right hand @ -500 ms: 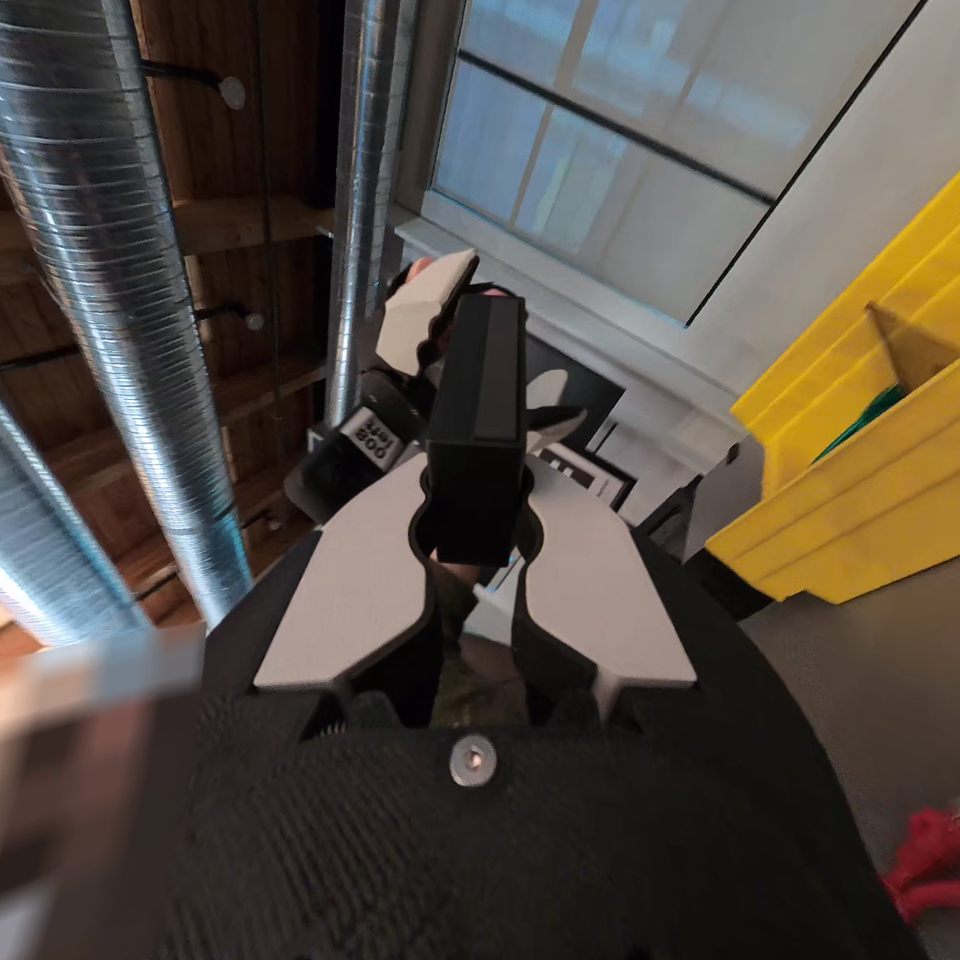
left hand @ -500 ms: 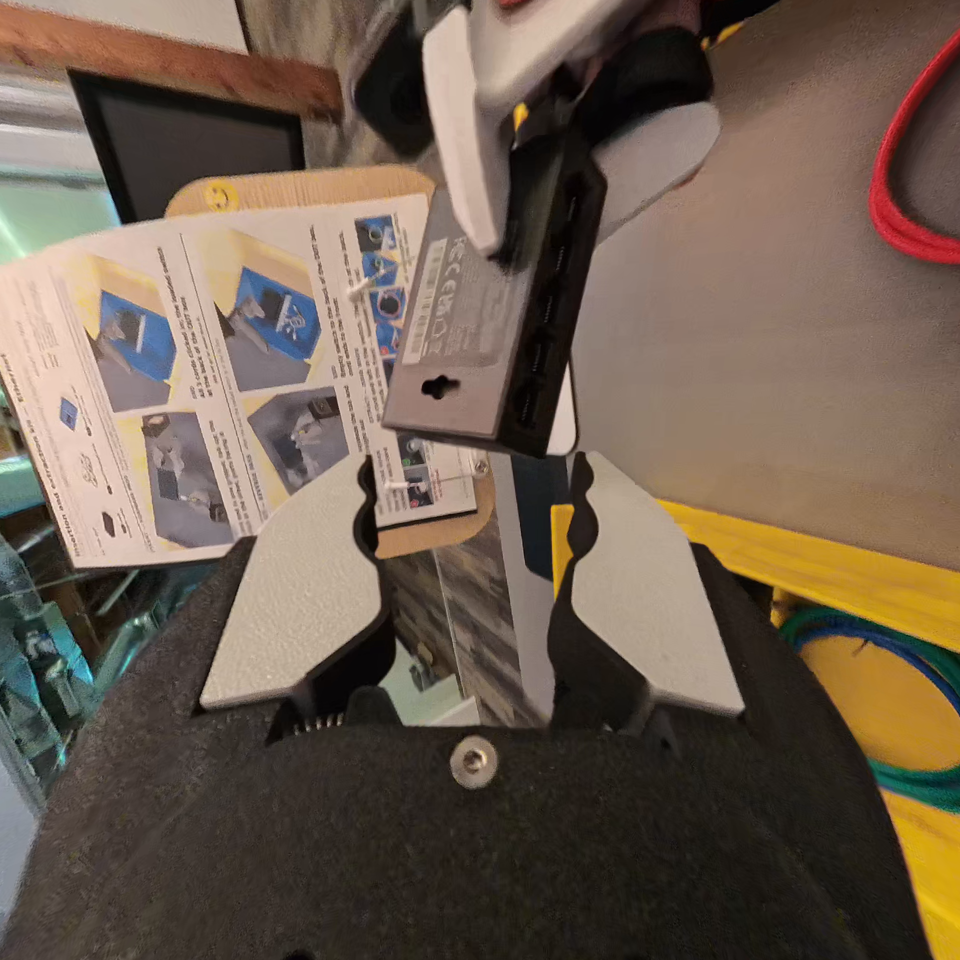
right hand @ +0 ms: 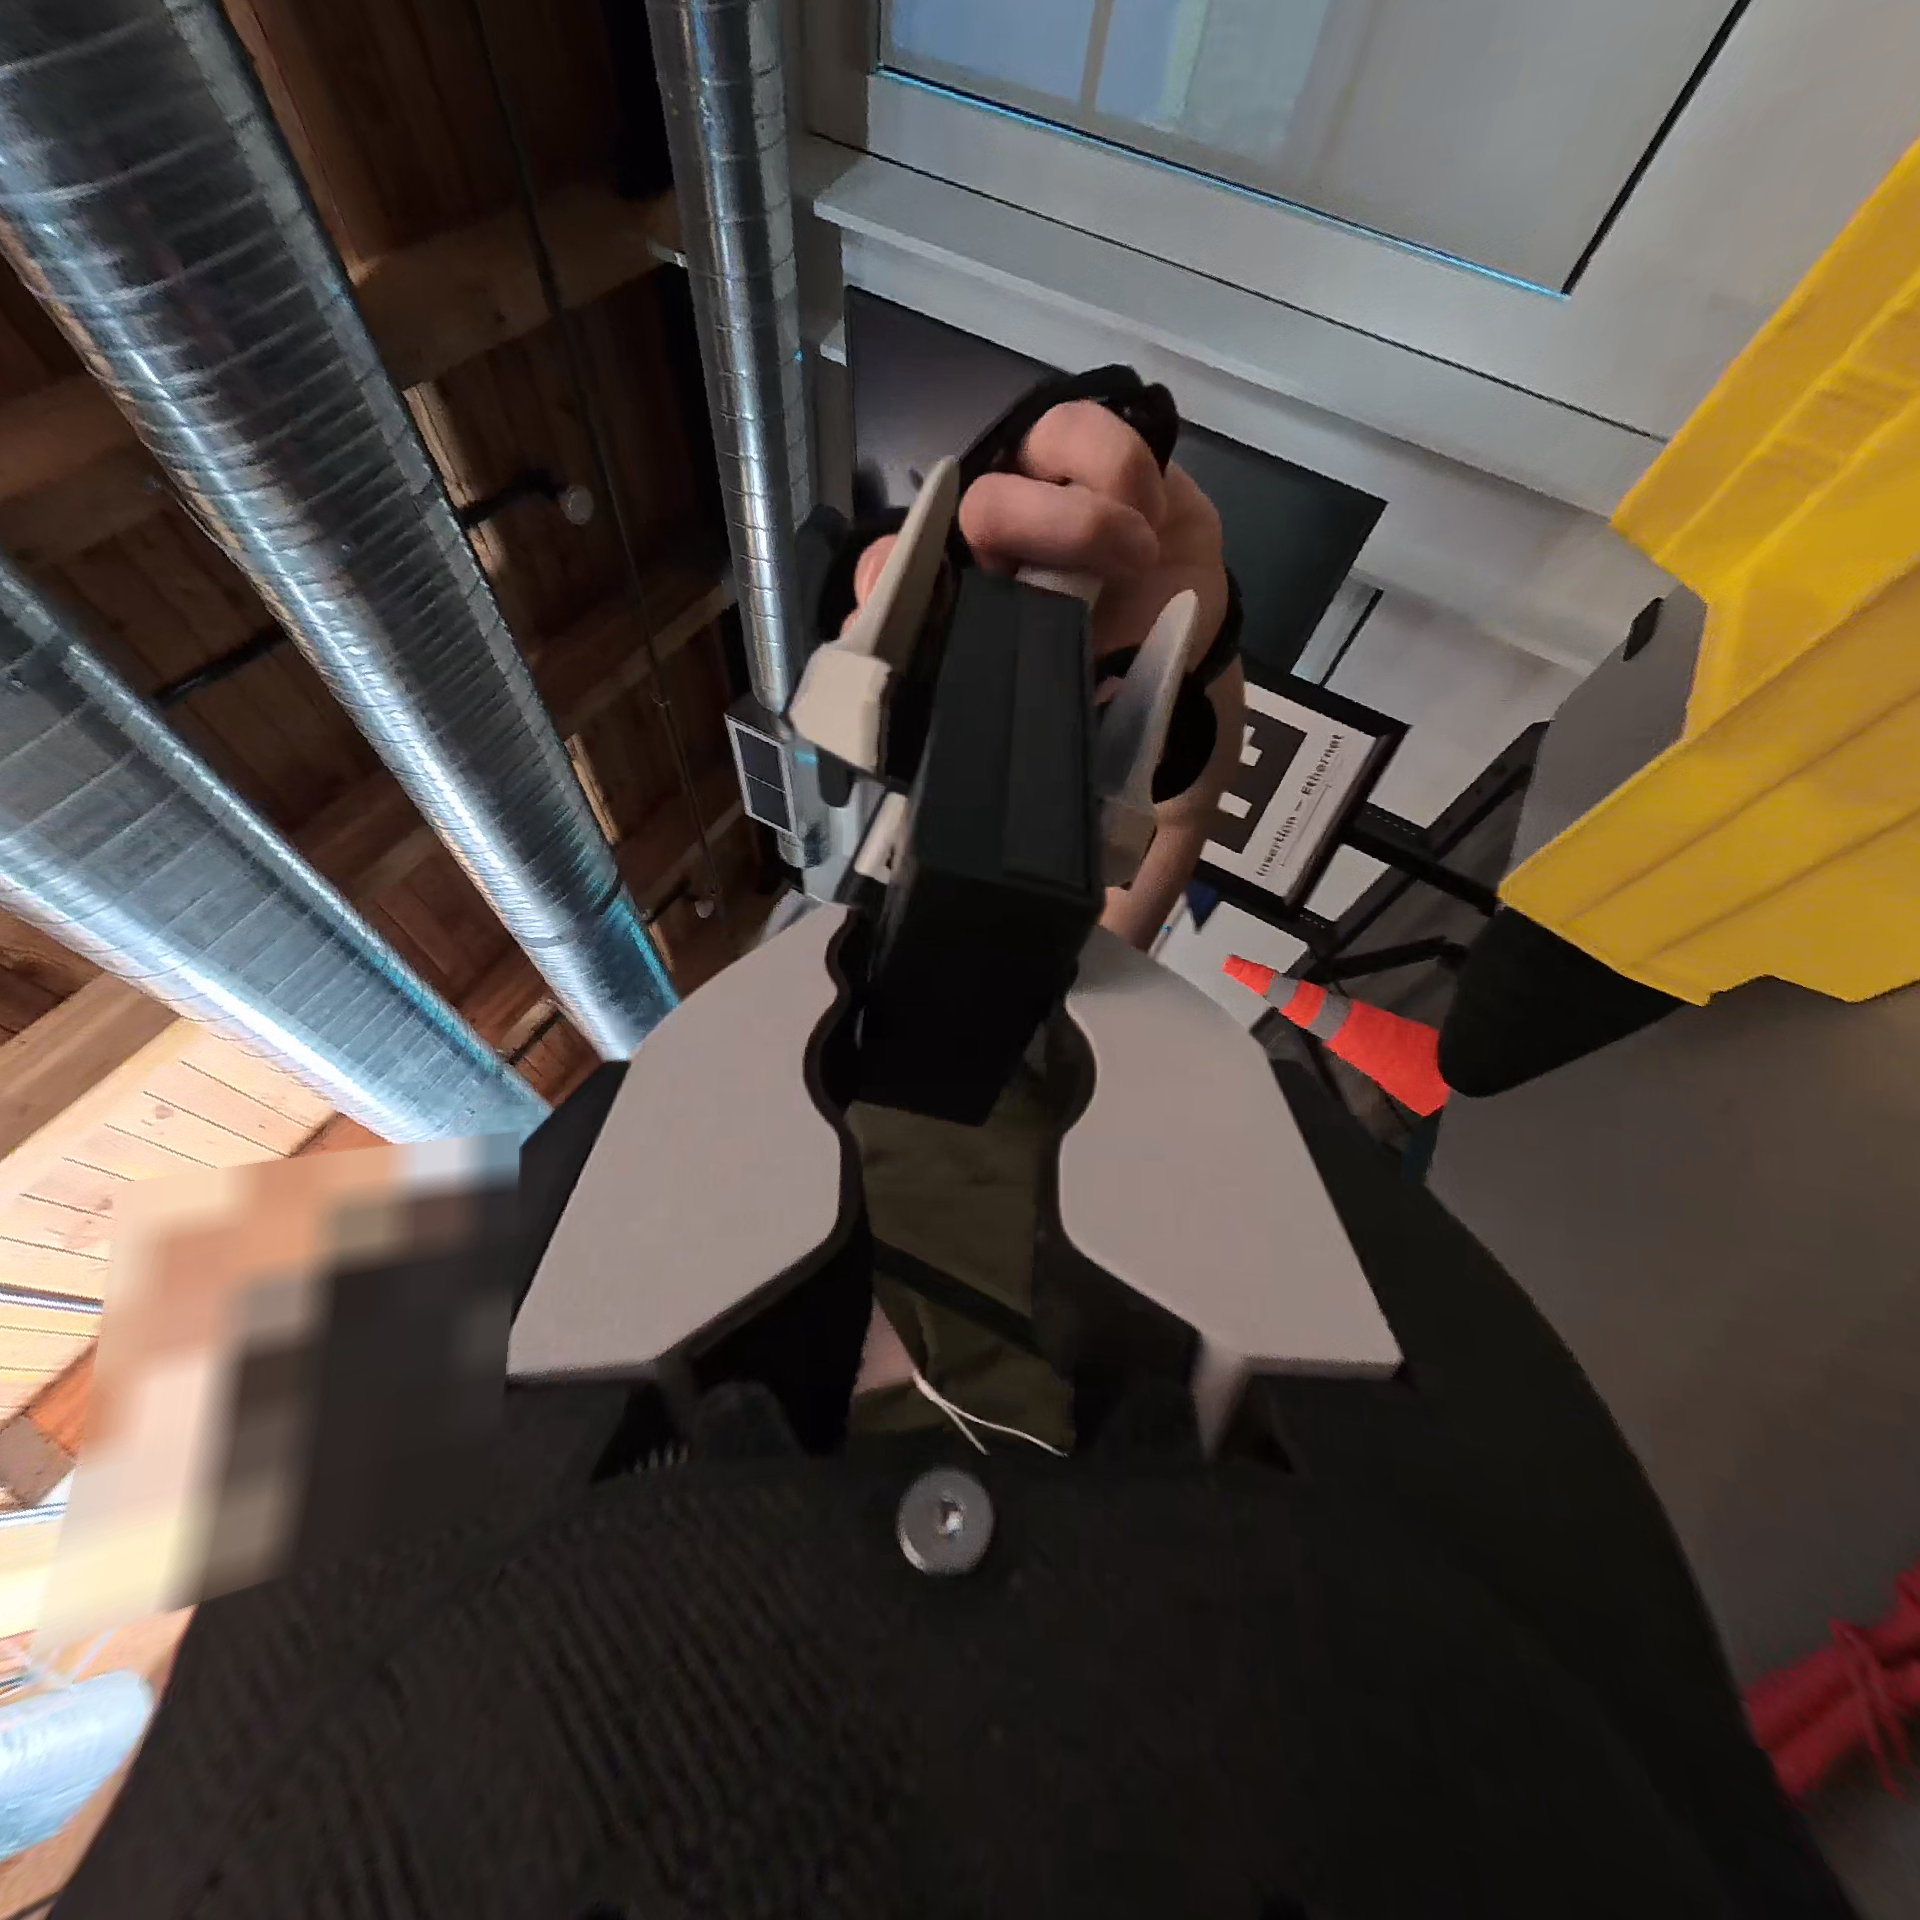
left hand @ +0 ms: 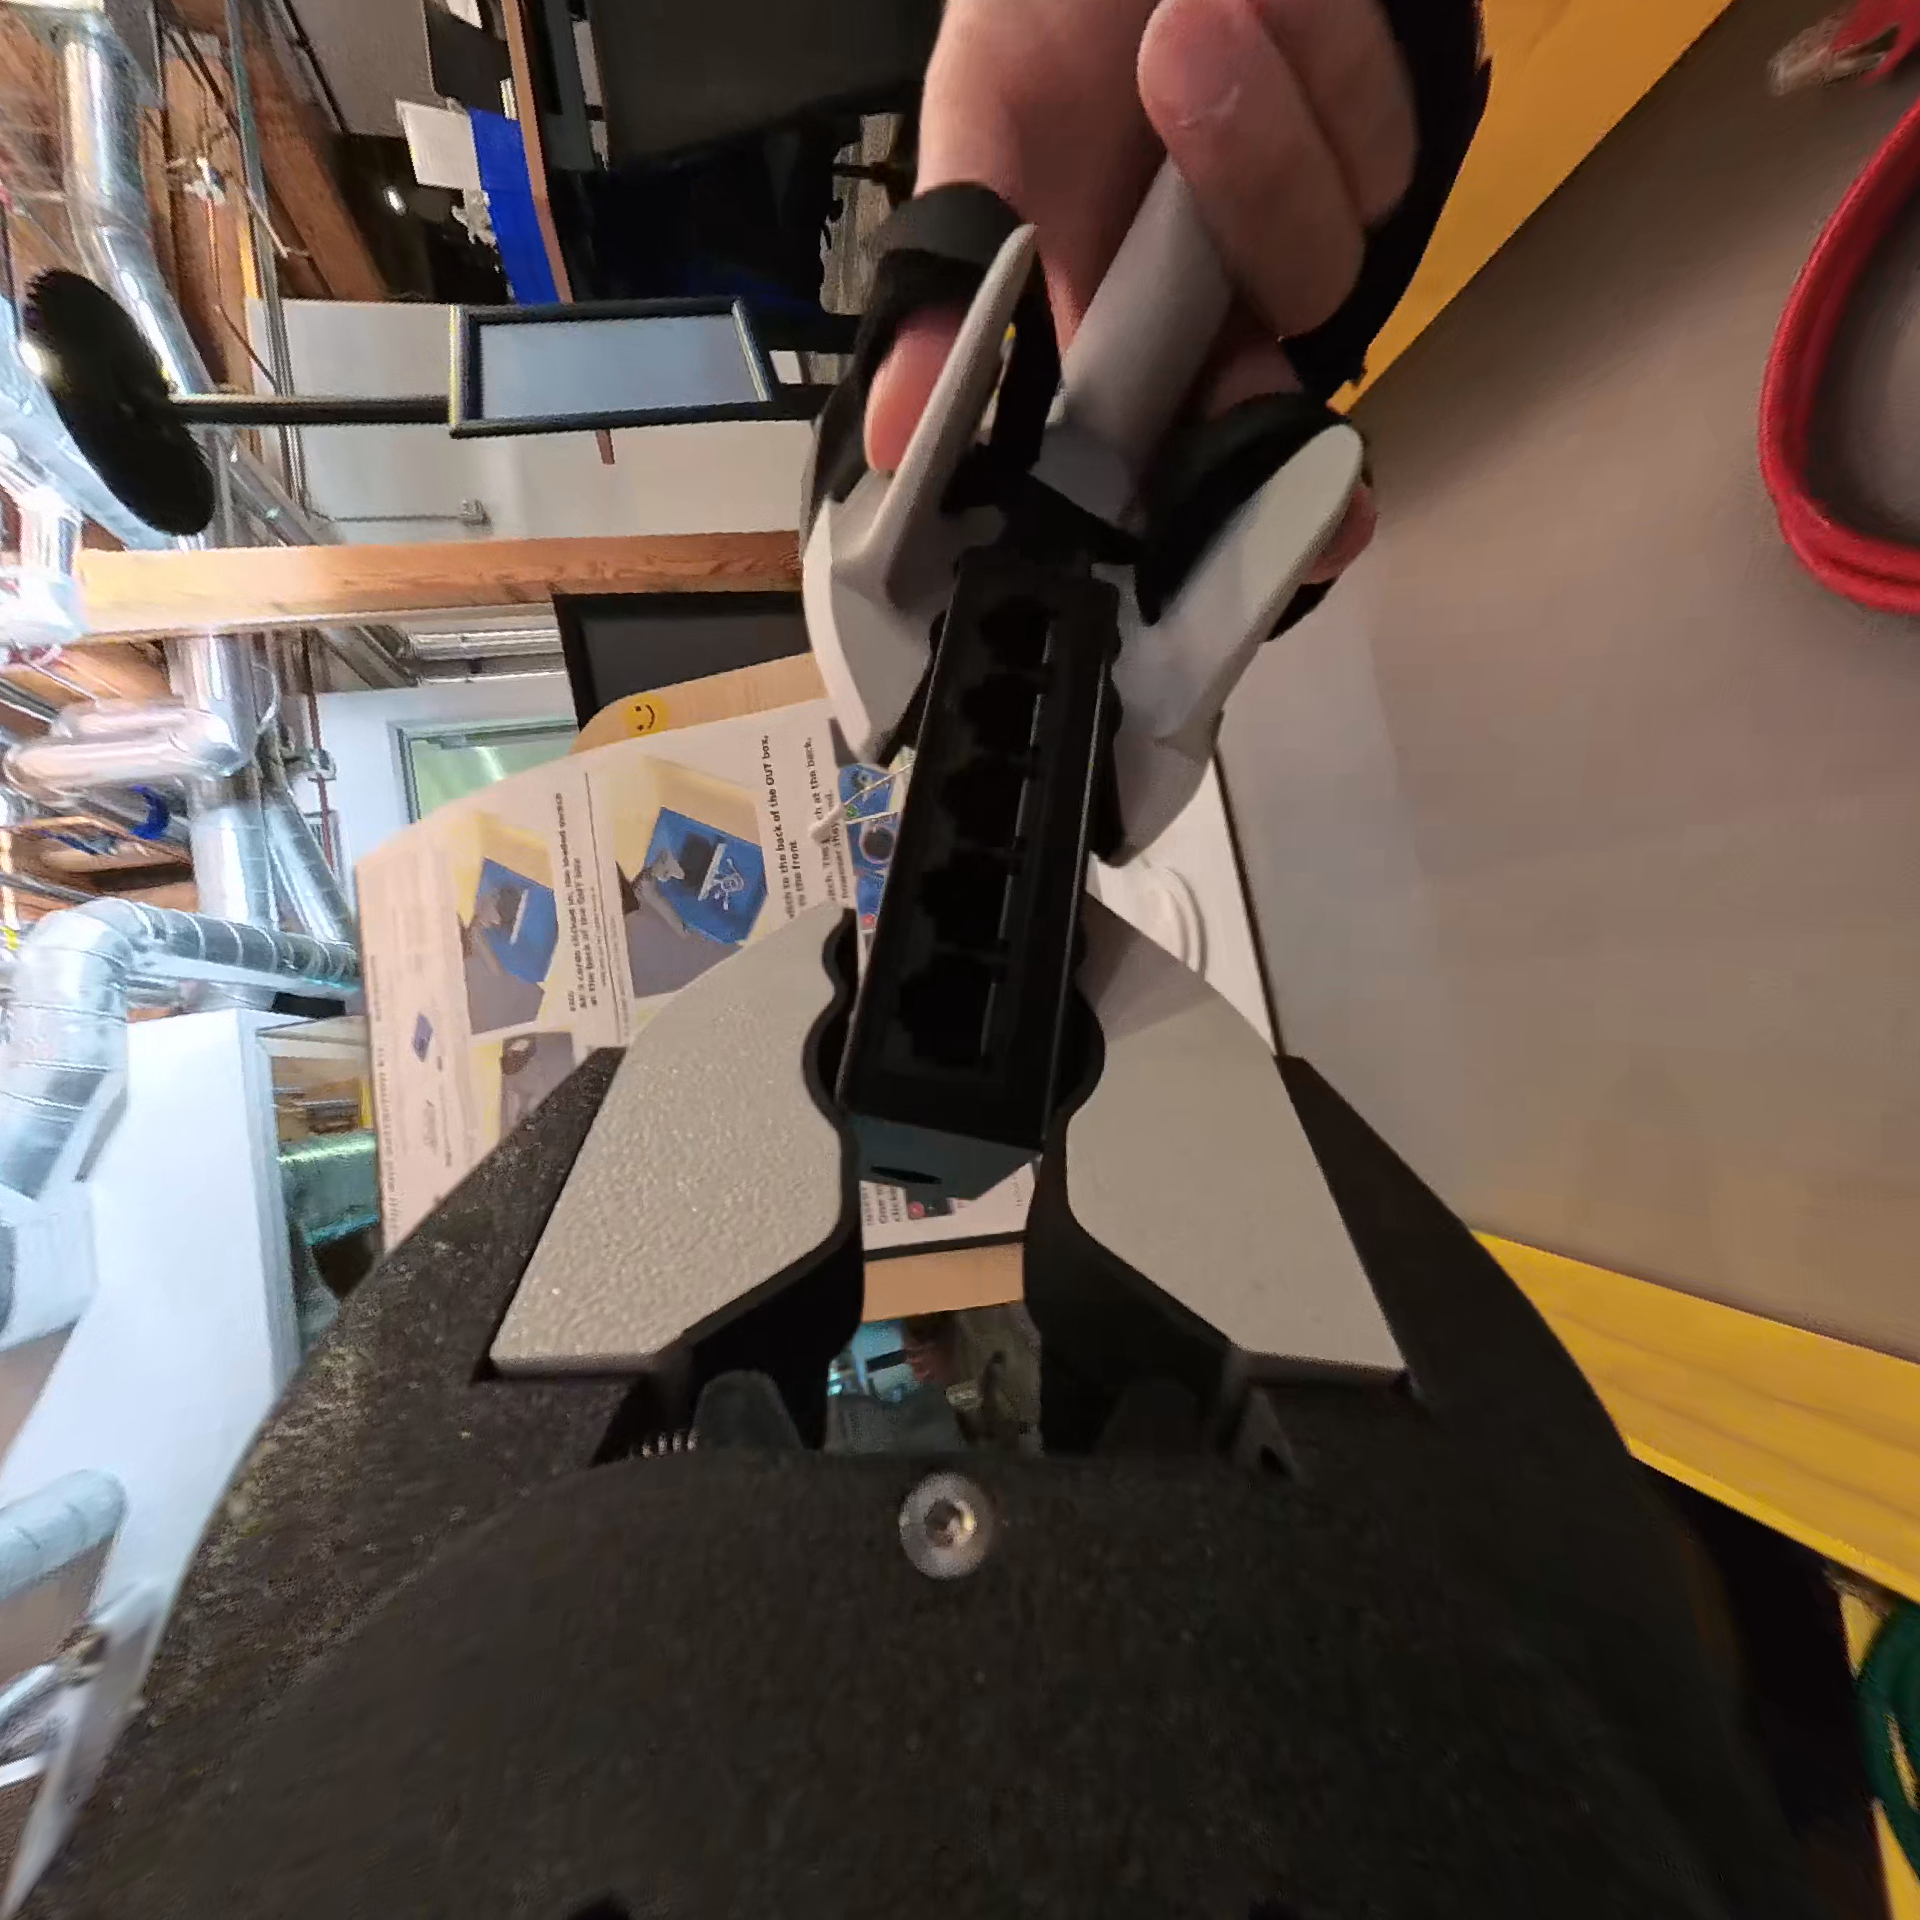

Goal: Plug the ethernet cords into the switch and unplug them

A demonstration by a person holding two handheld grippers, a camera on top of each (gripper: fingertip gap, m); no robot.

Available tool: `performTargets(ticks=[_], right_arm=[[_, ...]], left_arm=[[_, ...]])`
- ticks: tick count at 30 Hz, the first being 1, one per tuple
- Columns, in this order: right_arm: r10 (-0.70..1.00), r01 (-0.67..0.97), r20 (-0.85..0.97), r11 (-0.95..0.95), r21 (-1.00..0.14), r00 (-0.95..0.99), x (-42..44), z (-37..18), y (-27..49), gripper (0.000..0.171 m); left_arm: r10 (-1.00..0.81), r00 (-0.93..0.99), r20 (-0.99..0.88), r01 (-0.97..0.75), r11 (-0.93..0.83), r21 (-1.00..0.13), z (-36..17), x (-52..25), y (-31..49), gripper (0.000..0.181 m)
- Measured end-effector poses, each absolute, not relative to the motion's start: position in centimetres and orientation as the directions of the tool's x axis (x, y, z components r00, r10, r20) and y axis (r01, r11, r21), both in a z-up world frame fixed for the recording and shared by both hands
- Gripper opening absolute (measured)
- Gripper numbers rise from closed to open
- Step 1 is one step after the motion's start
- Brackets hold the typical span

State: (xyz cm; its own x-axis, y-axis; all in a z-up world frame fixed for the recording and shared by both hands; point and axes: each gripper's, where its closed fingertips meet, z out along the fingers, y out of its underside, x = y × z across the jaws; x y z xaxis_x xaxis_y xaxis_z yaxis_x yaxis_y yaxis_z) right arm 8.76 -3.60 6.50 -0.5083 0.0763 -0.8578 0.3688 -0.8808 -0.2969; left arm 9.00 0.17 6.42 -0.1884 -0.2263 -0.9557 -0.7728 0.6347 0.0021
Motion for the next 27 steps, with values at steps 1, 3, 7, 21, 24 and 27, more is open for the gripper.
performTargets(ticks=[1, 3, 7, 21, 24, 27], right_arm=[[0.112, 0.358, -0.860, -0.876, -0.322, -0.498, 8.8, 6.5, -3.6, 0.035], [0.244, 0.312, -0.867, -0.862, -0.399, -0.434, 9.0, 6.2, -3.1, 0.040], [0.564, 0.195, -0.791, -0.770, -0.607, -0.236, 10.3, 6.2, -1.1, 0.043], [0.628, 0.425, 0.764, 0.657, -0.622, 0.148, 8.9, 7.3, -2.9, 0.049], [0.555, 0.525, 0.826, 0.675, -0.518, 0.101, 8.5, 5.8, -2.3, 0.036], [0.539, 0.557, 0.841, 0.684, -0.471, 0.051, 8.3, 4.8, -2.3, 0.029]], left_arm=[[-0.242, -0.172, -0.955, -0.775, 0.632, -0.021, 6.5, 8.9, 0.1, 0.034], [-0.278, -0.134, -0.951, -0.786, 0.614, -0.069, 6.6, 8.5, 0.2, 0.033], [-0.351, -0.029, -0.936, -0.820, 0.544, -0.178, 6.6, 7.3, 0.9, 0.033], [-0.611, 0.215, -0.762, -0.688, 0.459, -0.562, 6.4, 8.7, -1.4, 0.033], [-0.615, 0.156, -0.773, -0.725, 0.461, -0.512, 4.9, 8.3, -1.4, 0.033], [-0.633, 0.117, -0.765, -0.712, 0.484, -0.509, 3.9, 8.2, -1.7, 0.033]])
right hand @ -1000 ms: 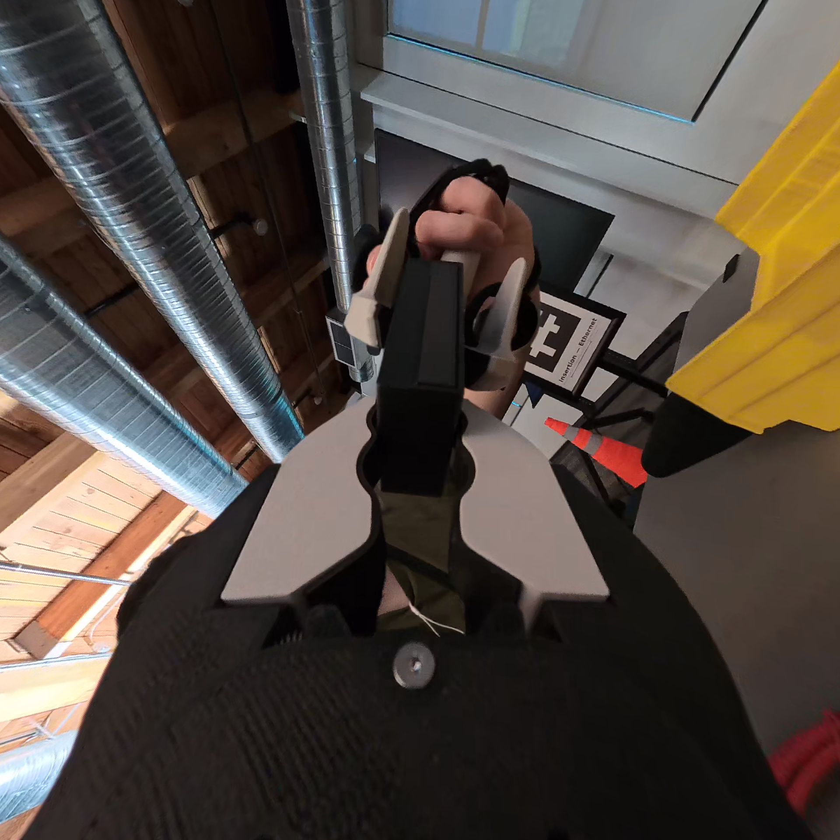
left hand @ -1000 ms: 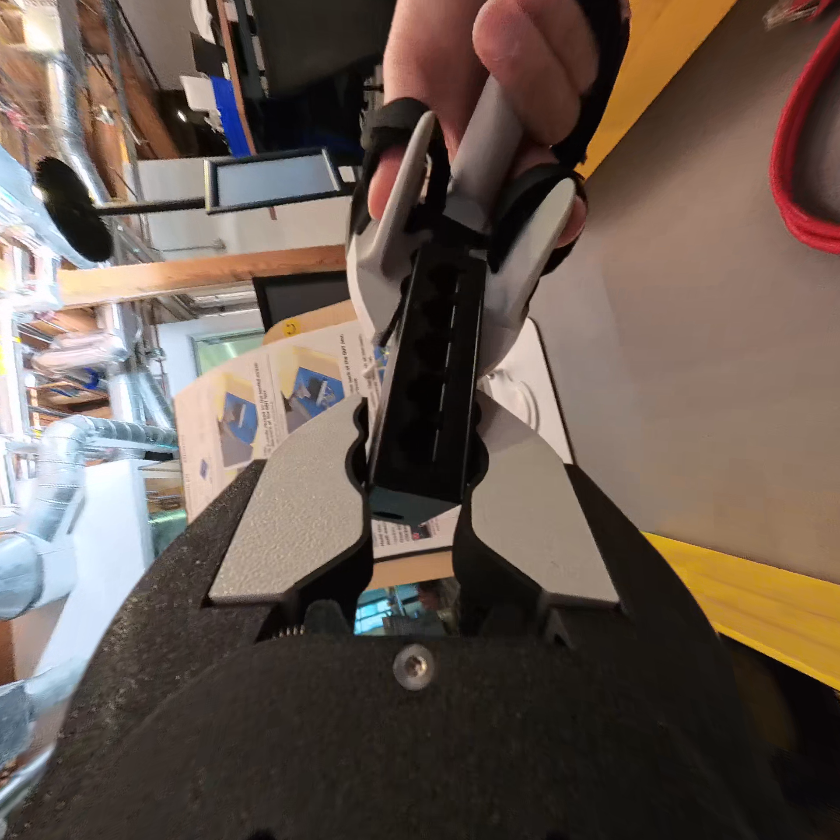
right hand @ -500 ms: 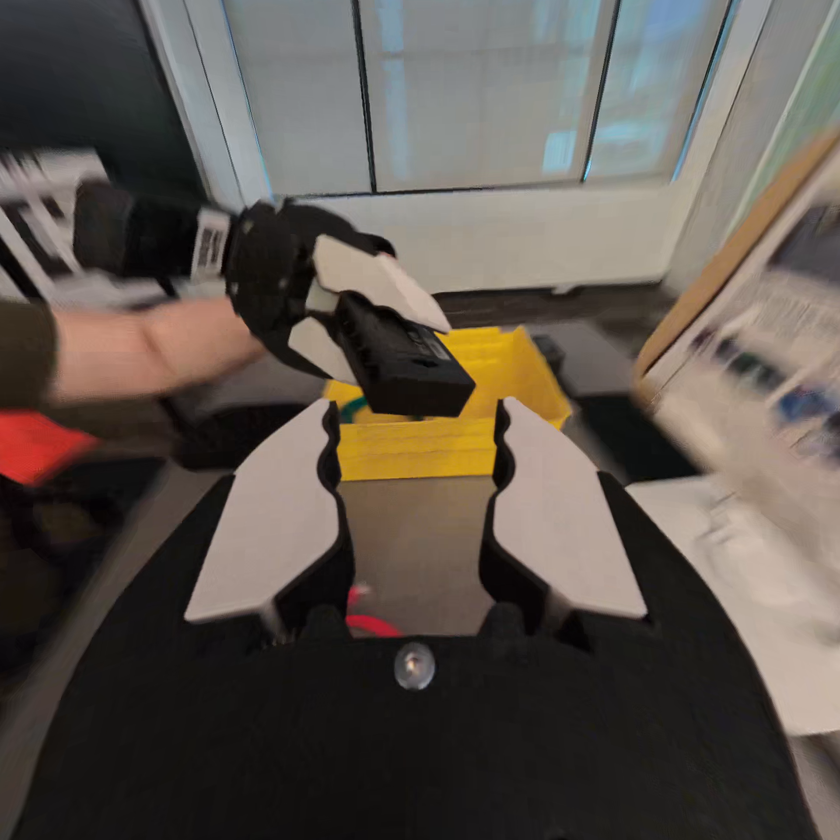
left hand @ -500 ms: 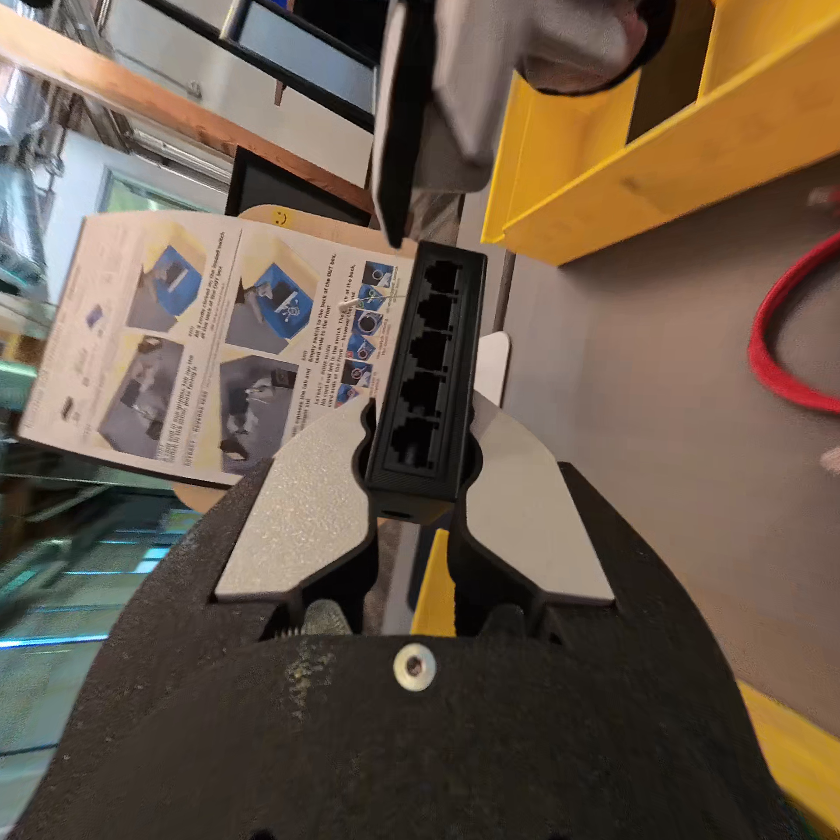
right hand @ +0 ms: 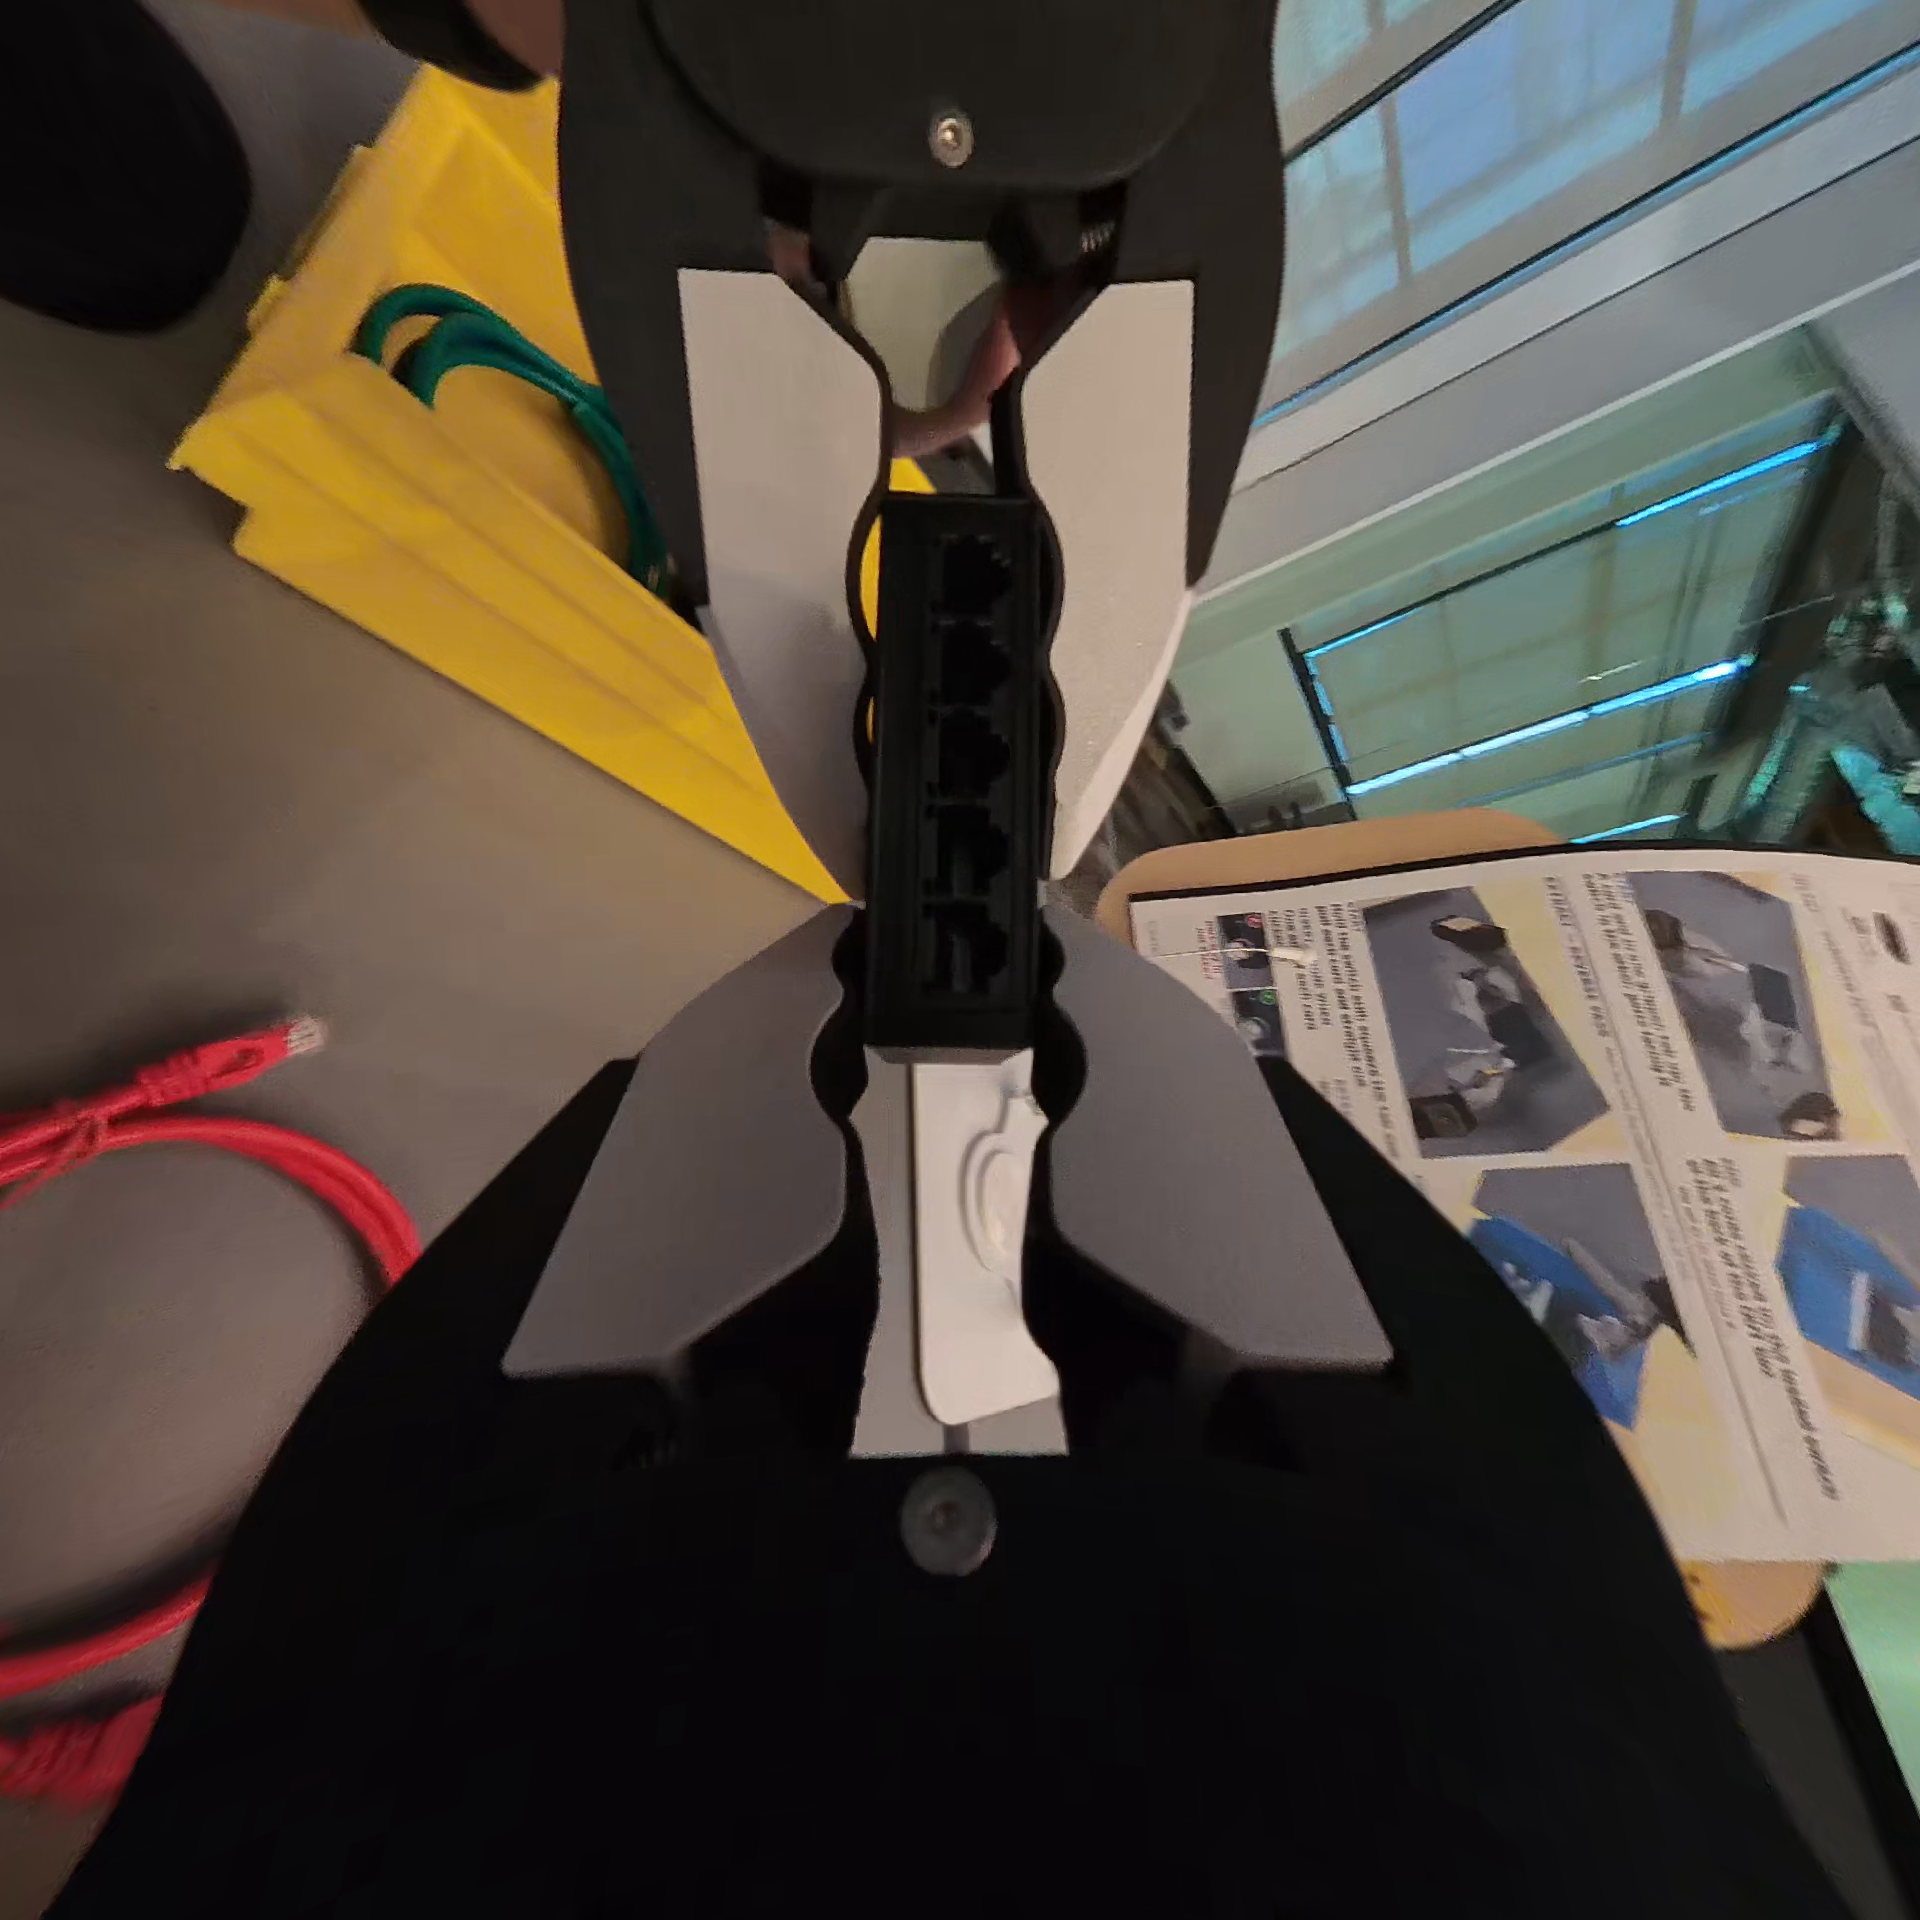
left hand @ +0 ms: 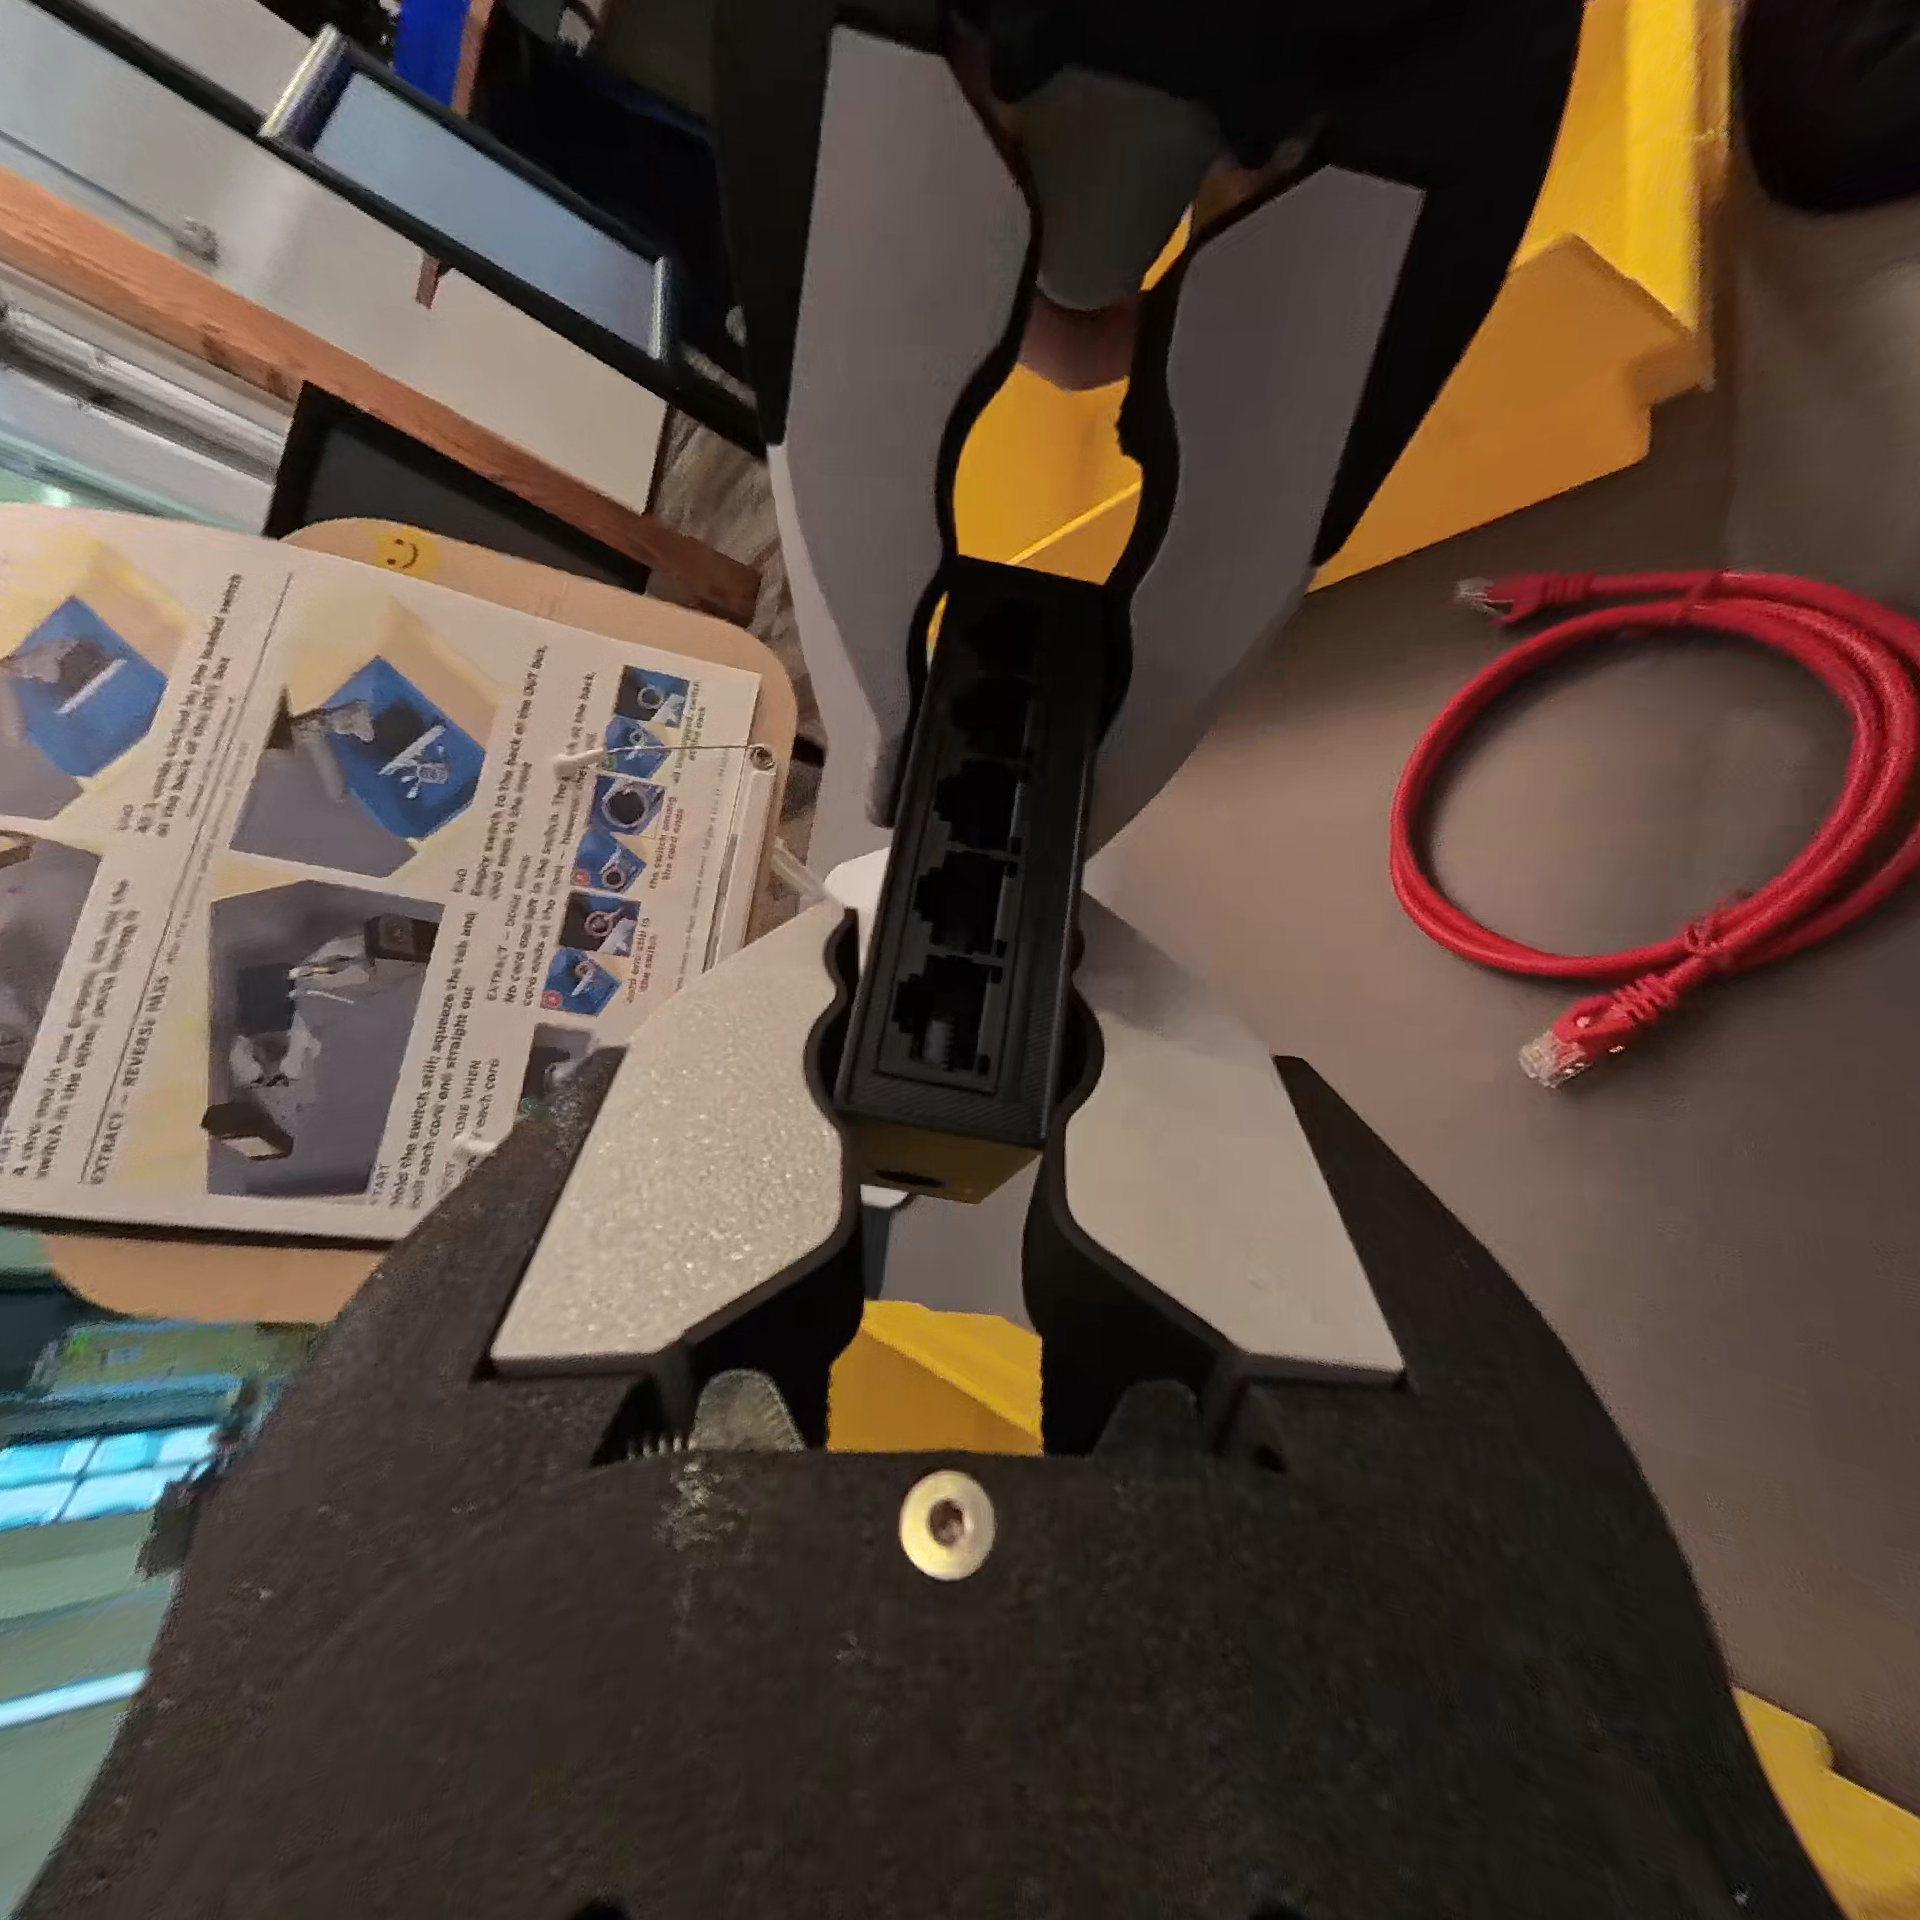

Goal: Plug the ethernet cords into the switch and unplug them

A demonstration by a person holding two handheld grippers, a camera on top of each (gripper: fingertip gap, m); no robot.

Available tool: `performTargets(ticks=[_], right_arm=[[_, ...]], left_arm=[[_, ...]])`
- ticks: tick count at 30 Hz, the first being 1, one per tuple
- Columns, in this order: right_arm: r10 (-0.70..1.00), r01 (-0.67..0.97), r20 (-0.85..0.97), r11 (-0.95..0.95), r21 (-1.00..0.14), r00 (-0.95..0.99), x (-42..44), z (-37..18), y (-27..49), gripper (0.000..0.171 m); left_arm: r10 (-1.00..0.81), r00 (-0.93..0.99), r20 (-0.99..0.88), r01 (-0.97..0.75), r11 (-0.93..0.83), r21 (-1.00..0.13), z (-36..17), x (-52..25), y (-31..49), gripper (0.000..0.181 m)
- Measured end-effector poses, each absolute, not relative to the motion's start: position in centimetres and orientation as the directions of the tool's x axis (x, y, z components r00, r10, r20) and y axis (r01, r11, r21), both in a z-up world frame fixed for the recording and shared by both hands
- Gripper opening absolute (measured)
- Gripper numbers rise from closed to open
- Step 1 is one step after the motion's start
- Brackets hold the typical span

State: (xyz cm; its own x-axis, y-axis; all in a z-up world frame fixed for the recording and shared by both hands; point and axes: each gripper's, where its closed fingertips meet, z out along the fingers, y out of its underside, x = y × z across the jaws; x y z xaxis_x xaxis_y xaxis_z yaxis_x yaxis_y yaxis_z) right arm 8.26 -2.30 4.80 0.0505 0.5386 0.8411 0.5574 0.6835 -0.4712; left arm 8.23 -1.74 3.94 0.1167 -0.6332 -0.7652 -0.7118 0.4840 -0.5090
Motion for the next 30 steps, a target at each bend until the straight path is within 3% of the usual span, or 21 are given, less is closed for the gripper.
performTargets(ticks=[4, 7, 9, 16, 19, 30], right_arm=[[0.569, 0.511, 0.823, 0.705, -0.492, 0.009, 8.5, 4.8, -3.3, 0.029], [0.563, 0.477, 0.827, 0.725, -0.497, 0.005, 8.8, 5.5, -4.0, 0.029], [0.565, 0.444, 0.825, 0.736, -0.511, 0.012, 8.8, 6.1, -4.6, 0.029], [0.535, 0.450, 0.845, 0.749, -0.486, 0.022, 9.5, 6.9, -4.9, 0.029], [0.516, 0.432, 0.857, 0.769, -0.472, 0.017, 9.5, 7.3, -5.4, 0.029], [0.503, 0.394, 0.864, 0.800, -0.453, -0.029, 9.6, 6.9, -5.7, 0.029]], left_arm=[[-0.729, 0.062, -0.681, -0.573, 0.533, -0.623, 4.2, 9.0, -4.0, 0.034], [-0.737, 0.077, -0.672, -0.479, 0.564, -0.673, 5.5, 8.9, -4.8, 0.046], [-0.717, 0.107, -0.689, -0.379, 0.611, -0.695, 6.8, 9.3, -5.6, 0.043], [-0.656, 0.175, -0.734, -0.397, 0.635, -0.663, 7.3, 9.7, -5.0, 0.046], [-0.632, 0.155, -0.759, -0.362, 0.679, -0.639, 7.2, 10.2, -5.6, 0.034], [-0.573, 0.118, -0.811, -0.384, 0.727, -0.569, 6.6, 10.5, -5.9, 0.030]])
